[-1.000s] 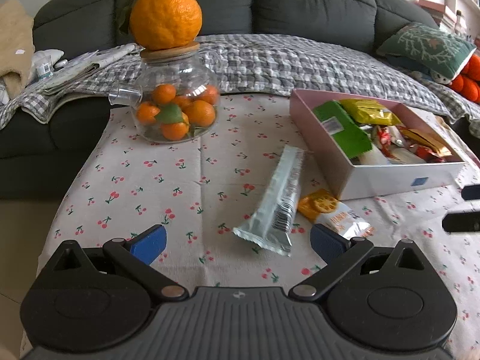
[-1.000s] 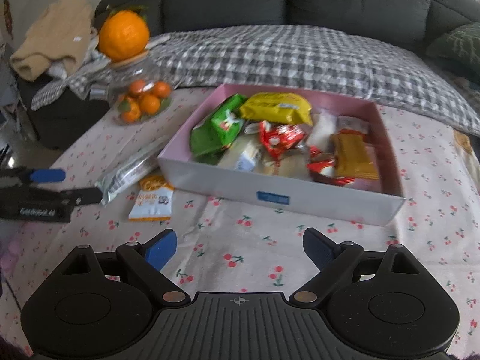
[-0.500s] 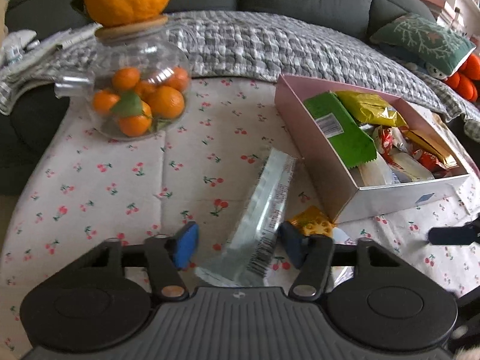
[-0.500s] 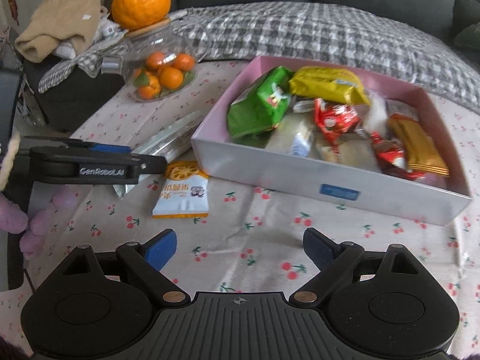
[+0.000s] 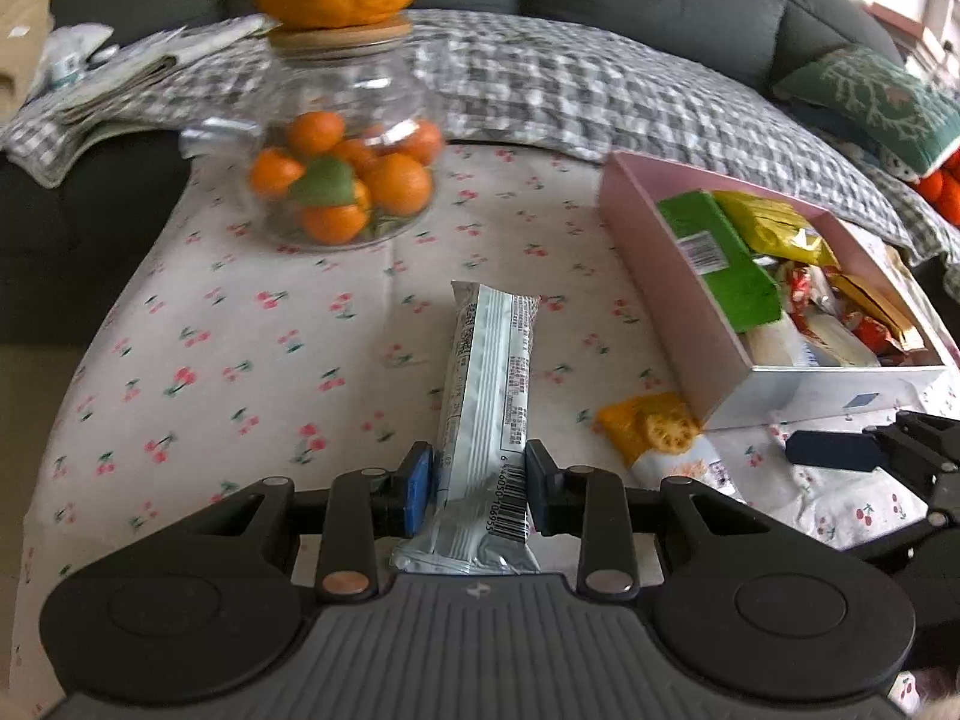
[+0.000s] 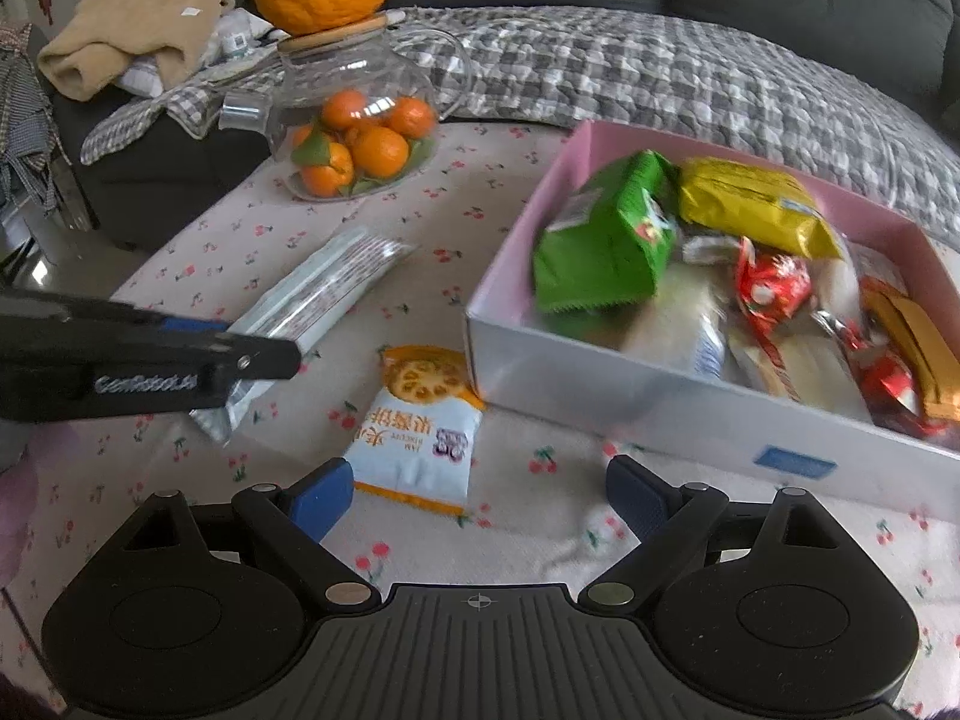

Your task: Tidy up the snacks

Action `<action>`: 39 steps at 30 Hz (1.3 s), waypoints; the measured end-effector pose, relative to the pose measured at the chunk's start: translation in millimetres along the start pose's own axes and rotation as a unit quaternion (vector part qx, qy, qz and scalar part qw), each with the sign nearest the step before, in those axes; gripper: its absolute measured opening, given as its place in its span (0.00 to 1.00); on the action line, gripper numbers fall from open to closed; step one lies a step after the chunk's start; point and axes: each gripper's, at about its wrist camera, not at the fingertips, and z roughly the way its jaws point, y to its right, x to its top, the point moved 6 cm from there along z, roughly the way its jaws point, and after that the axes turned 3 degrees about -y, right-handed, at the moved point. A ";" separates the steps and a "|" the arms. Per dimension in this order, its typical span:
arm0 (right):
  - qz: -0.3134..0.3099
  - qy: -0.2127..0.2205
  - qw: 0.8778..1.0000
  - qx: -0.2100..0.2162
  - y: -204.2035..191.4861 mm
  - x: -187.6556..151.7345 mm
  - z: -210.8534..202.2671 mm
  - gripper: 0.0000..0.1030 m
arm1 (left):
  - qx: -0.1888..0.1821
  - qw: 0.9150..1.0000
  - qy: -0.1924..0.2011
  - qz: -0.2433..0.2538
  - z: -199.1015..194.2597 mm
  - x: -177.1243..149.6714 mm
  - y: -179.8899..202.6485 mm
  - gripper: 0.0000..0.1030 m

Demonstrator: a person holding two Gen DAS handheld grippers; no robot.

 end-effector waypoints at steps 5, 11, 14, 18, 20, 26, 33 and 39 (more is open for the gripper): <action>0.001 0.000 1.000 -0.004 -8.8 8.5 7.8 0.90 | 0.003 1.000 -0.004 -0.021 -3.0 -2.6 -14.3 0.29; 0.009 -0.011 1.000 -0.026 -18.9 10.7 11.0 0.80 | 0.005 0.999 -0.005 -0.032 -4.4 -3.7 -19.8 0.29; -0.010 -0.013 0.999 -0.037 -27.5 9.3 11.0 0.70 | 0.007 0.999 -0.006 -0.031 -4.5 -4.5 -19.0 0.29; -0.019 -0.012 0.999 -0.023 -34.3 10.0 7.2 0.36 | 0.009 1.000 -0.008 -0.029 -5.0 -5.1 -18.3 0.28; -0.024 -0.013 0.999 -0.018 -35.8 9.9 6.0 0.21 | 0.008 1.000 -0.008 -0.026 -5.5 -5.9 -17.6 0.28; -0.013 -0.022 1.000 0.004 -28.5 7.4 1.8 0.15 | 0.005 1.000 -0.012 -0.018 -7.1 -8.0 -14.6 0.28; 0.010 -0.037 0.999 0.023 -7.7 -6.7 -14.3 0.03 | -0.010 1.000 -0.020 -0.021 -9.9 -9.2 -10.4 0.28; 0.032 -0.038 0.998 0.043 25.2 -22.9 -32.8 0.04 | -0.020 0.999 -0.027 -0.014 -11.2 -12.4 -3.7 0.28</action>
